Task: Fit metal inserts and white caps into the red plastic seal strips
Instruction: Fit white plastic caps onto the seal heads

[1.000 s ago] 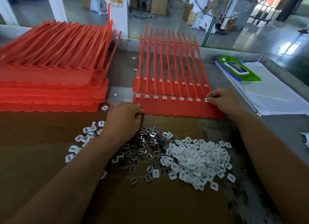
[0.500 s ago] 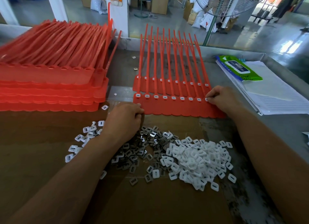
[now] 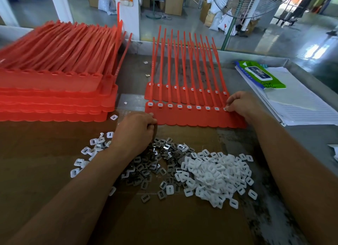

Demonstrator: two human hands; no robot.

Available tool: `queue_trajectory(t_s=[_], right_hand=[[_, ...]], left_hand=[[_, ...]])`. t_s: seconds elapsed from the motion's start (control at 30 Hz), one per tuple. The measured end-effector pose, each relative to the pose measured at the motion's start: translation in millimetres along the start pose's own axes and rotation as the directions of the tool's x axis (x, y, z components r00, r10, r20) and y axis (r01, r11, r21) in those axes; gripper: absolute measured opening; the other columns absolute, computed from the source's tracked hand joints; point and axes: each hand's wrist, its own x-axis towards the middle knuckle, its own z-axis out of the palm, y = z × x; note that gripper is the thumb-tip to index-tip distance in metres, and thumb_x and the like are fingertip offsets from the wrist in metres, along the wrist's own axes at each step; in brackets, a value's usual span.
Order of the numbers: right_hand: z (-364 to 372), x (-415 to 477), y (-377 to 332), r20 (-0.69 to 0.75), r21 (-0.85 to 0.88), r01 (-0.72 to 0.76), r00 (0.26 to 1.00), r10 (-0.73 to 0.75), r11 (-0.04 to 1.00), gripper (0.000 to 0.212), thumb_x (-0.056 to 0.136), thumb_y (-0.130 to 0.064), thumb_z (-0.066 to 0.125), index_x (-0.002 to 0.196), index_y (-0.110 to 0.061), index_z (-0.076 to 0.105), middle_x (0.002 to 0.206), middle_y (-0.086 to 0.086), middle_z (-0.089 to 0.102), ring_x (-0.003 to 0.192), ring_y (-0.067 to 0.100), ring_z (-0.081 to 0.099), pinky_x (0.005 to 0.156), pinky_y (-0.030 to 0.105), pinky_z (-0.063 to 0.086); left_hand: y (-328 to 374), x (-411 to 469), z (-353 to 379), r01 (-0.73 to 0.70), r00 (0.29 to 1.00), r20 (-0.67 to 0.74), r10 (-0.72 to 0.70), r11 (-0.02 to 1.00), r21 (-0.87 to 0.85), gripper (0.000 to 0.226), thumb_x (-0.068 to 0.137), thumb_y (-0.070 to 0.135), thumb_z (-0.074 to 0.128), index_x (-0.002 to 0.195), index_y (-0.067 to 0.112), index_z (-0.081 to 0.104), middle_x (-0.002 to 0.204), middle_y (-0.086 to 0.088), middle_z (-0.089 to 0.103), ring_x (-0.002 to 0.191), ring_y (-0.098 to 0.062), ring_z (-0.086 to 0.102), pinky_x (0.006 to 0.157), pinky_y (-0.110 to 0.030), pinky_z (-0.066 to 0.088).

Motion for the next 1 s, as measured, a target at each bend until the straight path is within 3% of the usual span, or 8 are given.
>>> queue_trajectory(t_s=[0.17, 0.4, 0.53, 0.63, 0.73, 0.83, 0.93, 1.0], right_hand=[[2, -1, 4, -0.025, -0.051, 0.044, 0.999, -0.046, 0.998, 0.026, 0.074, -0.003, 0.070, 0.066, -0.023, 0.054, 0.089, 0.001, 0.057, 0.088, 0.015, 0.050, 0.075, 0.030, 0.038], [4, -5, 16, -0.065, -0.091, 0.161, 0.984, -0.167, 0.983, 0.022, 0.082, -0.004, 0.061, 0.072, -0.022, 0.054, 0.082, 0.000, 0.057, 0.087, 0.018, 0.053, 0.081, 0.034, 0.043], [-4, -18, 15, -0.034, -0.009, 0.197, 0.980, -0.197, 0.980, 0.018, 0.086, -0.002, 0.055, 0.086, -0.019, 0.059, 0.094, 0.001, 0.058, 0.089, 0.012, 0.051, 0.078, 0.026, 0.039], [-11, -36, 13, -0.007, -0.006, 0.247, 0.969, -0.247, 0.969, 0.013, 0.086, -0.007, 0.059, 0.097, -0.014, 0.062, 0.093, 0.000, 0.058, 0.084, 0.010, 0.051, 0.066, 0.018, 0.035], [-19, -59, 11, 0.081, 0.022, 0.299, 0.951, -0.300, 0.954, 0.010, 0.086, -0.009, 0.060, 0.093, -0.015, 0.062, 0.085, -0.007, 0.057, 0.075, -0.002, 0.050, 0.060, 0.009, 0.036], [-26, -81, 8, 0.265, 0.003, 0.337, 0.908, -0.326, 0.941, 0.009, 0.083, -0.009, 0.064, 0.082, -0.019, 0.064, 0.080, -0.009, 0.062, 0.070, -0.003, 0.054, 0.057, 0.002, 0.040], [-30, -97, 6, 0.472, -0.070, 0.408, 0.817, -0.330, 0.910, 0.017, 0.080, -0.014, 0.068, 0.076, -0.030, 0.065, 0.077, -0.009, 0.067, 0.071, -0.001, 0.060, 0.066, 0.009, 0.041], [-30, -103, 5, 0.533, -0.086, 0.435, 0.780, -0.328, 0.896, 0.018, 0.077, -0.015, 0.071, 0.074, -0.032, 0.066, 0.074, -0.008, 0.069, 0.069, 0.000, 0.062, 0.066, 0.012, 0.044]], left_hand=[[0, -1, 1, 0.013, 1.000, -0.007, -0.013, 1.000, -0.002, 0.027, 0.085, 0.007, 0.051, 0.106, 0.011, 0.067, 0.122, 0.000, 0.059, 0.115, -0.012, 0.052, 0.096, -0.022, 0.033], [-1, 0, 1, 0.000, 1.000, -0.013, 0.000, 1.000, 0.008, 0.027, 0.084, 0.005, 0.051, 0.105, 0.009, 0.067, 0.121, -0.002, 0.060, 0.113, -0.014, 0.053, 0.095, -0.019, 0.032], [0, 0, 1, -0.004, 1.000, -0.008, 0.004, 1.000, 0.011, 0.027, 0.084, 0.006, 0.051, 0.106, 0.009, 0.067, 0.121, -0.002, 0.060, 0.113, -0.013, 0.053, 0.095, -0.020, 0.032], [0, 0, 0, -0.005, 1.000, -0.003, 0.005, 1.000, 0.017, 0.027, 0.085, 0.006, 0.051, 0.106, 0.008, 0.066, 0.122, -0.003, 0.060, 0.113, -0.015, 0.053, 0.096, -0.021, 0.032], [0, 0, 0, -0.011, 1.000, 0.001, 0.011, 1.000, 0.025, 0.027, 0.085, 0.006, 0.050, 0.107, 0.008, 0.066, 0.122, -0.003, 0.059, 0.114, -0.015, 0.052, 0.096, -0.021, 0.031], [1, 0, -1, -0.019, 1.000, 0.004, 0.019, 0.999, 0.031, 0.027, 0.086, 0.006, 0.050, 0.107, 0.008, 0.066, 0.123, -0.003, 0.059, 0.114, -0.015, 0.052, 0.096, -0.020, 0.031], [1, 0, -1, -0.026, 1.000, 0.006, 0.026, 0.999, 0.038, 0.027, 0.085, 0.006, 0.050, 0.107, 0.008, 0.066, 0.122, -0.004, 0.059, 0.114, -0.015, 0.053, 0.097, -0.020, 0.031], [1, 1, -1, -0.023, 1.000, 0.008, 0.022, 0.999, 0.036, 0.027, 0.085, 0.006, 0.050, 0.107, 0.008, 0.066, 0.122, -0.004, 0.059, 0.114, -0.015, 0.053, 0.097, -0.021, 0.031]])
